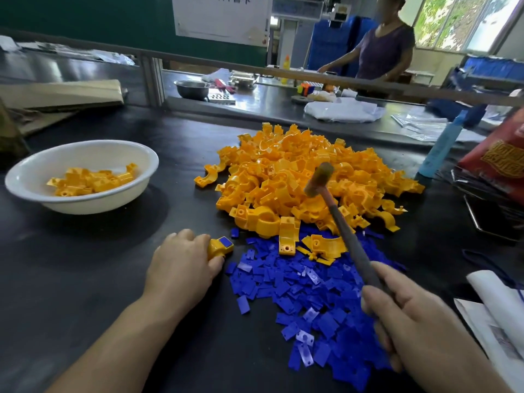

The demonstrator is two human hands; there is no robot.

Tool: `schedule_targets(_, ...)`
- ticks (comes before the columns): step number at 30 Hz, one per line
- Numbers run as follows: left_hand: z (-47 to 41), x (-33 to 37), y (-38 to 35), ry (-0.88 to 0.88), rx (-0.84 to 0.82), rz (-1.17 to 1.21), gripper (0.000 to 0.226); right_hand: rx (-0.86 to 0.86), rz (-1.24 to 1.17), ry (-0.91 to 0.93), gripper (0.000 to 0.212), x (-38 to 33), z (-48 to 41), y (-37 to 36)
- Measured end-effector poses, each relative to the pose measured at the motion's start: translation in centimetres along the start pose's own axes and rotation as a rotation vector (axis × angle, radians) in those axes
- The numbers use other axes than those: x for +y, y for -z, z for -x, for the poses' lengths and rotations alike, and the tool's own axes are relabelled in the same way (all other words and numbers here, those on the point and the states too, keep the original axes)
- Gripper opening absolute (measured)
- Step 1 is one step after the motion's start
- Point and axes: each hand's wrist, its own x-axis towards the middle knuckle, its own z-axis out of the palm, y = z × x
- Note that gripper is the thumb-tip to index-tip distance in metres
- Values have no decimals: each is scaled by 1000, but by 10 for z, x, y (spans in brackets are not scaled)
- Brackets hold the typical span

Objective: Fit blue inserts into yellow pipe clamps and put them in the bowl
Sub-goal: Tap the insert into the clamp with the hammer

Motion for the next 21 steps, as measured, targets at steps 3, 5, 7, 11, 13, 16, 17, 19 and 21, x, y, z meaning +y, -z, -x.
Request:
schedule_targets(3,0,-3,-4,-3,12,34,48,-125,45,43,34,-13,9,-14)
schedule_targets(5,-1,-4,-4,-4,18,48,46,-213,94,68,28,-17,9,-25)
schedule_targets(7,-2,-3,-5,-3,17,50,45,-264,192,90,17,-19,5,-33)
schedule_targets(11,-3,-4,-5,5,14,39,44,-268,258,111,22,-25,1,-41)
schedule_targets(13,-3,-4,-6,8,9,46,45,-262,251,135,21,-24,-1,-45)
schedule_targets(16,-4,-4,-5,7,2,46,44,-304,335,141,21,-23,-7,-48)
schedule_targets(17,-4,-4,-5,6,0,42,44,-317,362,140,25,-23,-9,-48)
schedule_targets(19,-4,-4,-5,6,-2,42,43,-331,388,145,24,-24,-13,-46)
schedule_targets(21,-4,-4,-4,3,-2,40,43,-306,366,165,21,-25,-13,-45)
